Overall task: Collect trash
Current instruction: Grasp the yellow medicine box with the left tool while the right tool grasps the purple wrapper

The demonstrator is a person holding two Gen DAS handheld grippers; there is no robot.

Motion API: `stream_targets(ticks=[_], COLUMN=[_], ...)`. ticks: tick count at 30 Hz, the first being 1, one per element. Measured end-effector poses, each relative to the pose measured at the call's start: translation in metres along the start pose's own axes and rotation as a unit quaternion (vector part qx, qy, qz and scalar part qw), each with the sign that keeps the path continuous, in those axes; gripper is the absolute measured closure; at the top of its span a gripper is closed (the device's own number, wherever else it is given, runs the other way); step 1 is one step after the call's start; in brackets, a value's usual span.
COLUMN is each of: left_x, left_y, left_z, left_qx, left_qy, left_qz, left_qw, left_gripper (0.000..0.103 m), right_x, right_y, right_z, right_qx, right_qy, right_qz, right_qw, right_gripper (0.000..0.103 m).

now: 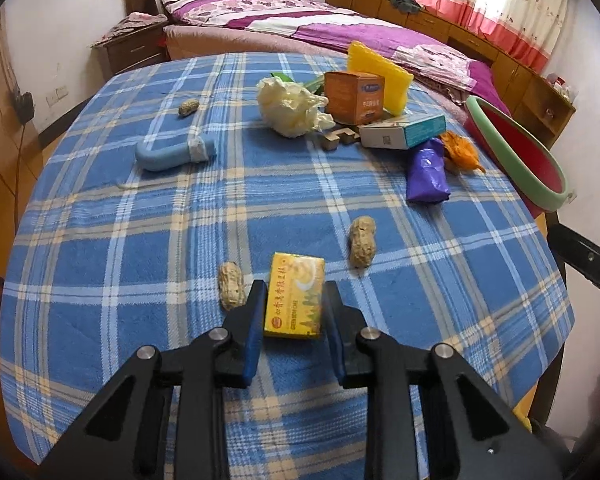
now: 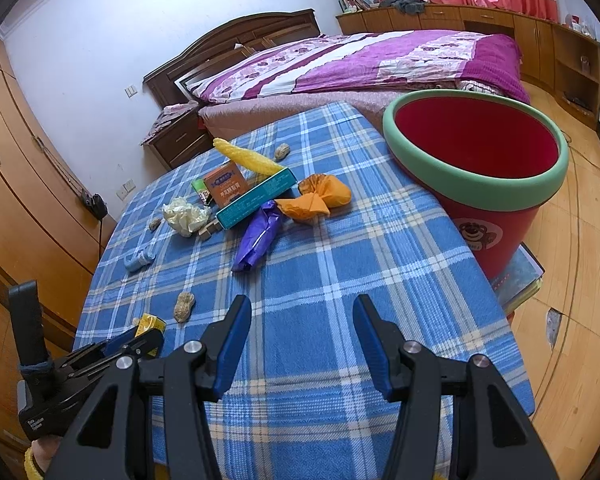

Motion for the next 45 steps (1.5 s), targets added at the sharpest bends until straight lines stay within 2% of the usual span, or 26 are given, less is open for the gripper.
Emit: stream_targets(ticks=[9, 13, 17, 20, 29, 40, 45], left_x=[0.013, 0.011, 0.003, 0.001, 0.000, -0.005, -0.005], left_y=[0.036, 0.052, 0.063, 0.068, 0.066, 0.057, 0.055], left_z=[0.001, -0.001, 0.003, 0.006, 0.013, 0.027, 0.030], left_qx=[0.005, 0.012, 0.040, 0.047, 0.063, 0.093, 0.098], left_qy=[-0.005, -0.009, -0.022, -0.018, -0.013, -0.007, -0.004], left_qz=[-0.039, -0.045, -0.042, -0.048, -0.056, -0.048, -0.050], left_qw=[0.9992, 0.9989, 0.9981, 0.9976, 0.9964, 0.9945, 0.9940], left_gripper=[0.075, 0.075, 0.075, 0.075, 0.075, 0.075, 0.075], right_x=[-0.015, -0.024, -0.036, -0.046, -0.081, -0.096, -0.106], right_y=[0.013, 0.024, 0.033, 0.037, 0.041, 0.039, 0.036], right_z=[0.005, 0.012, 0.019, 0.024, 0.043, 0.050, 0.046], right_qx=[0.019, 0.027, 0.037, 0.038, 0.049, 0.050, 0.040], right_qy=[-0.007, -0.005, -0.013, -0.011, -0.002, -0.005, -0.010], right_qz=[0.009, 0.010, 0.005, 0.011, 0.028, 0.029, 0.047], right_qw=[1.000, 1.000, 0.999, 0.999, 0.998, 0.998, 0.998], right_gripper=[0.047, 0.047, 0.047, 0.047, 0.047, 0.047, 0.053])
Point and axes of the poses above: each gripper's, at about its wrist camera, not at the fingertips, and x roughly against the way its jaws point, z to its left, y to its top, the point moved 5 cm from there along -x, roughly the way its jaws point, and after that the axes turned 2 degrees about z, right-handed, at the moved point
